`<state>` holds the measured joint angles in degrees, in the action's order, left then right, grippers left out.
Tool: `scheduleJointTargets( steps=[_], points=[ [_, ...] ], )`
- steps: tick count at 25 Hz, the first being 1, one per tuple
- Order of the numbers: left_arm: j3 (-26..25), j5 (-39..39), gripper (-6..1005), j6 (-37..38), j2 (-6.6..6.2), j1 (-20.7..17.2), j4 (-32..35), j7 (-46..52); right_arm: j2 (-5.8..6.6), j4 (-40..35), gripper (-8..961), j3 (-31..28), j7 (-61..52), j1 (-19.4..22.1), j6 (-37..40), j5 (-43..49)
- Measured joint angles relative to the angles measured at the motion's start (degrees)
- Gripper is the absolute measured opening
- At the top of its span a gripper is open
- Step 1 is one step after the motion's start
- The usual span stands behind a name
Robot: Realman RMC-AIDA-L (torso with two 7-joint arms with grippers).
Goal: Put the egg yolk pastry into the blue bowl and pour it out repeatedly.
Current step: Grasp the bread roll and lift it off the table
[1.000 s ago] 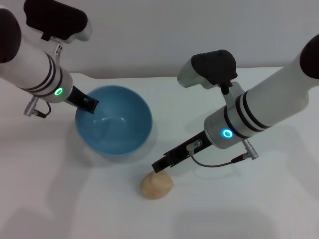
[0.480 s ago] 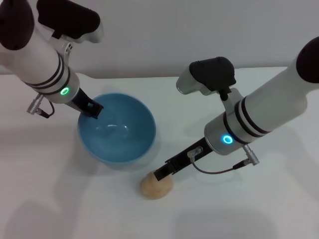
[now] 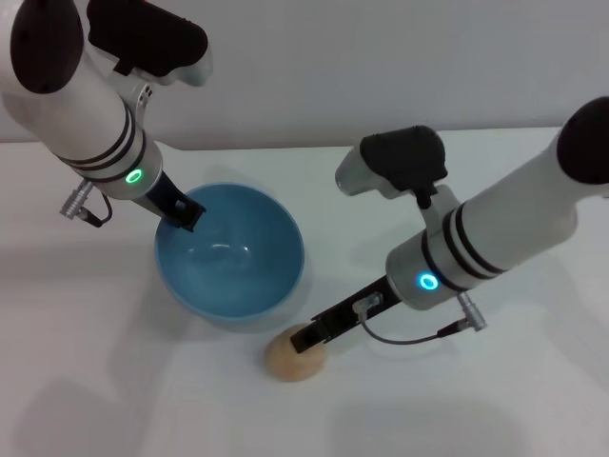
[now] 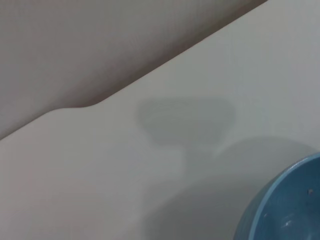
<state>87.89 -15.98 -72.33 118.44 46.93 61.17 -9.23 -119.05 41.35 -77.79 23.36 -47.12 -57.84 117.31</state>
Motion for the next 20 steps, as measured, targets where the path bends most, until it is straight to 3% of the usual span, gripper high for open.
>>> scheduleJointTargets(
  steps=[11, 20],
  points=[
    [0.82, -0.02, -1, 0.16, 0.04, 0.01, 0.00, 0.01, -0.04, -2.61, 462, 1.09, 1.32, 0.22, 2.73, -2.65],
    [0.79, -0.02, -1, 0.30, 0.04, 0.01, 0.00, 0.01, 0.21, -2.59, 272, 0.36, 1.37, 0.40, 3.27, -2.65]
  ],
)
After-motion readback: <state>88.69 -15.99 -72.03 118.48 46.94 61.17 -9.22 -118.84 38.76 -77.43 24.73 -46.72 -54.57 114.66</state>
